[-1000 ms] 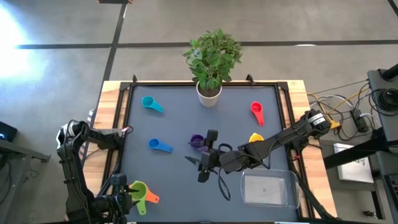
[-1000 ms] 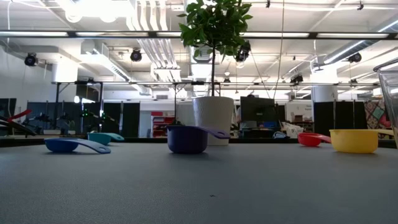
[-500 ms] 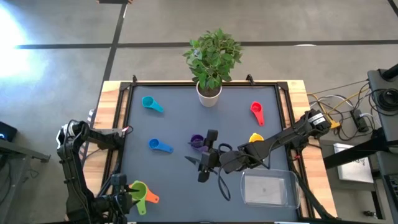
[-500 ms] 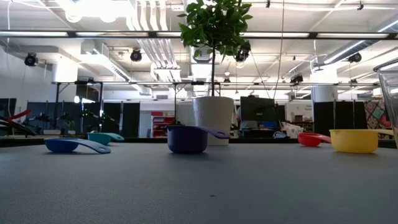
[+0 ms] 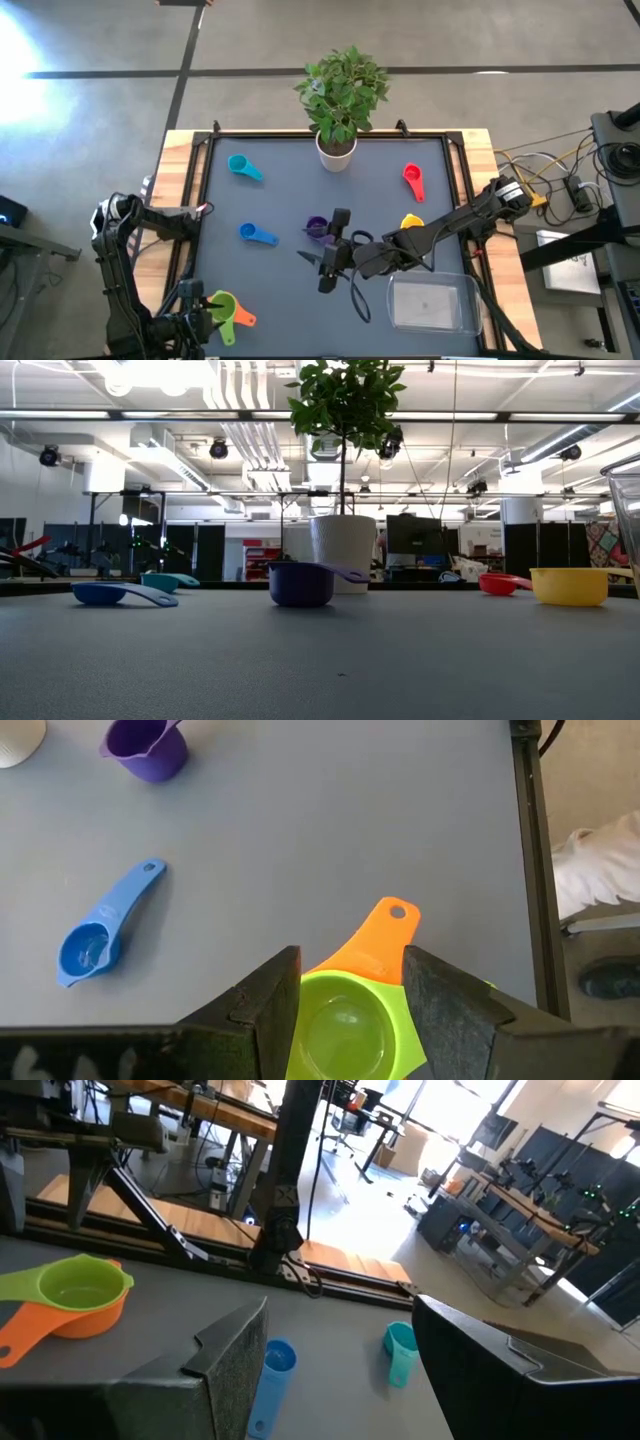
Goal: Nest measuring cups in basket
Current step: Adjust the nested measuring cups
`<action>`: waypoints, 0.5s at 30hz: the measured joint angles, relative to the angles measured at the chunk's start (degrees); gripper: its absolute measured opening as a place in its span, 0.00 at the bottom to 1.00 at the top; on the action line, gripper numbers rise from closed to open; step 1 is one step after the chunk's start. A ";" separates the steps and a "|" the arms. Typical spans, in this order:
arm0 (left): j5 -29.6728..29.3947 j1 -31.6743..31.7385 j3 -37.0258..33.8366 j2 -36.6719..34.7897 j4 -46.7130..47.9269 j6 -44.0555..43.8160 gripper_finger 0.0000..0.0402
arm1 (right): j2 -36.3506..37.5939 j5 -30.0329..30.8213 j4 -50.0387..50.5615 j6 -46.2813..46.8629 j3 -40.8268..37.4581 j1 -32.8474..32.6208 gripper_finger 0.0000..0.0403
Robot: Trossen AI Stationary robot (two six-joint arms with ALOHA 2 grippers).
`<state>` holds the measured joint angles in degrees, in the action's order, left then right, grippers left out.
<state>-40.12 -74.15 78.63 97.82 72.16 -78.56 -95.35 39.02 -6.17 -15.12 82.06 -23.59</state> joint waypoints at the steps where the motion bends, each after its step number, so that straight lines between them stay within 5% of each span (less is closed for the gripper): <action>1: 0.03 0.00 0.00 0.00 -0.01 -0.01 0.40 | 0.00 0.01 0.00 -0.09 0.00 0.00 0.59; 15: 0.14 0.00 0.00 0.00 0.14 -1.22 0.45 | 0.00 0.01 -0.02 -0.52 0.00 0.13 0.59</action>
<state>-39.98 -74.15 78.63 97.82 72.30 -79.78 -95.35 39.03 -6.20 -15.64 82.06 -23.46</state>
